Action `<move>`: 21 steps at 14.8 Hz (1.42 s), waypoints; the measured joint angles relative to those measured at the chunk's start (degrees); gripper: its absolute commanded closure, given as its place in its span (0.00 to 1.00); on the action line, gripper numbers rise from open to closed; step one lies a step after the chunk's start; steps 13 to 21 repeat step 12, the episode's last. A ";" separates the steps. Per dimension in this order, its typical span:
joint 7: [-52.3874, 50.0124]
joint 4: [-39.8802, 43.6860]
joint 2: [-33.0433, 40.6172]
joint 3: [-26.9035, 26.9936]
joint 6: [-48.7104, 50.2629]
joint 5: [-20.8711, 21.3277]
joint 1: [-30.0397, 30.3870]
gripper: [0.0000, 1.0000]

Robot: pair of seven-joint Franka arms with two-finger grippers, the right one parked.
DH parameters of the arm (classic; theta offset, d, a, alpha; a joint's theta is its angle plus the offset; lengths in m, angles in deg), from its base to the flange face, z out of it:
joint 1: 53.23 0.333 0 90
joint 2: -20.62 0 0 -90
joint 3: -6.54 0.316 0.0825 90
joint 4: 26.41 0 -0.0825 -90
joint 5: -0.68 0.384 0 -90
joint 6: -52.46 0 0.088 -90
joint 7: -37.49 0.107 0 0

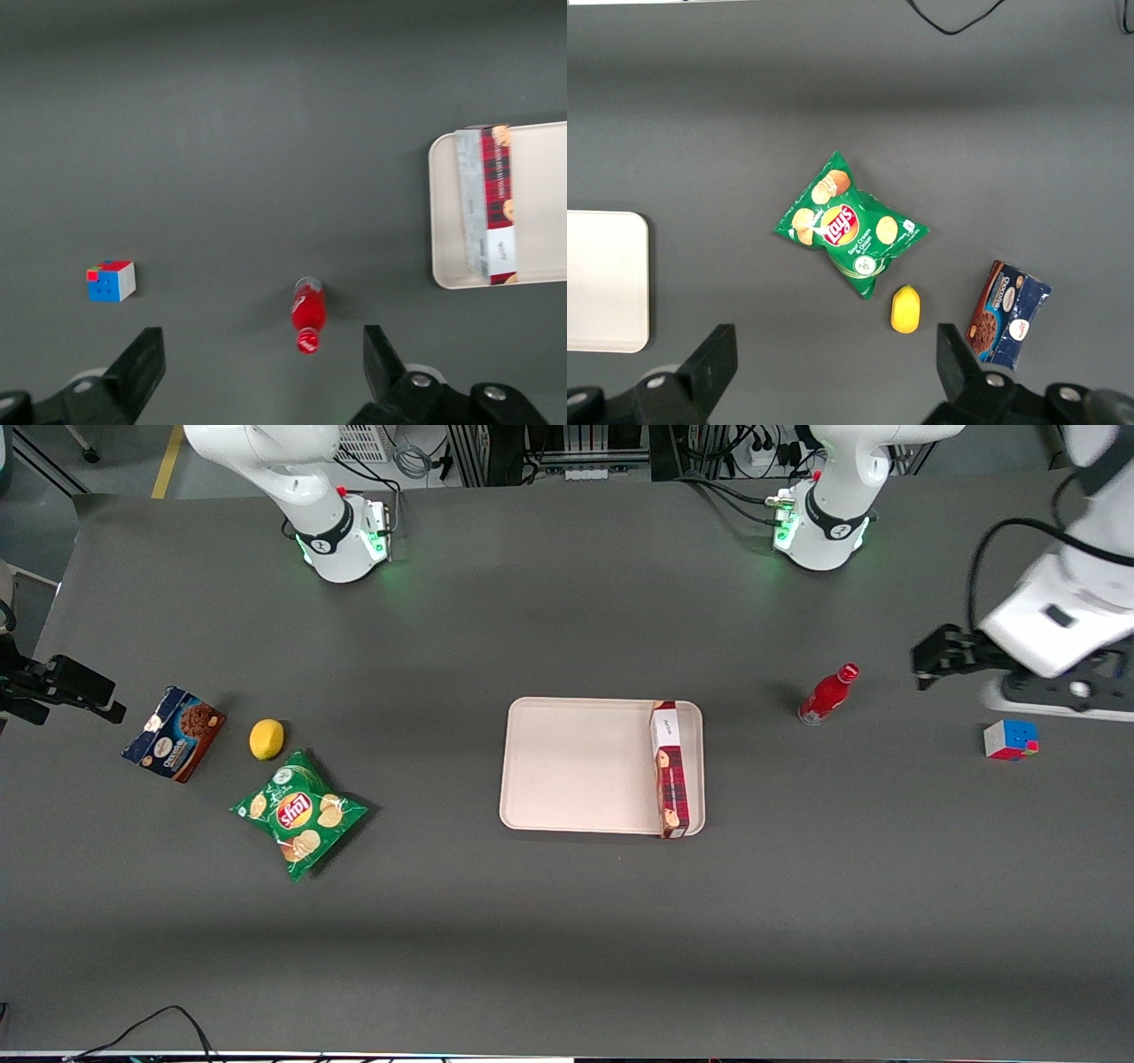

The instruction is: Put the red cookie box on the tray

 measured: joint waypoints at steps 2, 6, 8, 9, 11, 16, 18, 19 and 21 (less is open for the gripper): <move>1.42 -1.43 0.11 2.66 -0.44 -0.70 0.04 0.00; 1.48 -8.46 2.66 3.64 -7.37 -0.83 -0.04 0.00; 1.48 -12.60 5.61 3.77 -9.01 -1.55 -0.06 0.00; 1.45 -13.87 6.88 3.84 -9.03 -2.78 -0.06 0.00; 1.16 -15.75 8.89 3.89 -9.19 -5.10 -0.12 0.00; 1.02 -16.31 9.49 3.89 -9.29 -5.60 -0.21 0.00; 1.02 -16.31 9.49 3.89 -9.29 -5.60 -0.21 0.00; 1.02 -16.31 9.49 3.89 -9.29 -5.60 -0.21 0.00; 1.02 -16.31 9.49 3.89 -9.29 -5.60 -0.21 0.00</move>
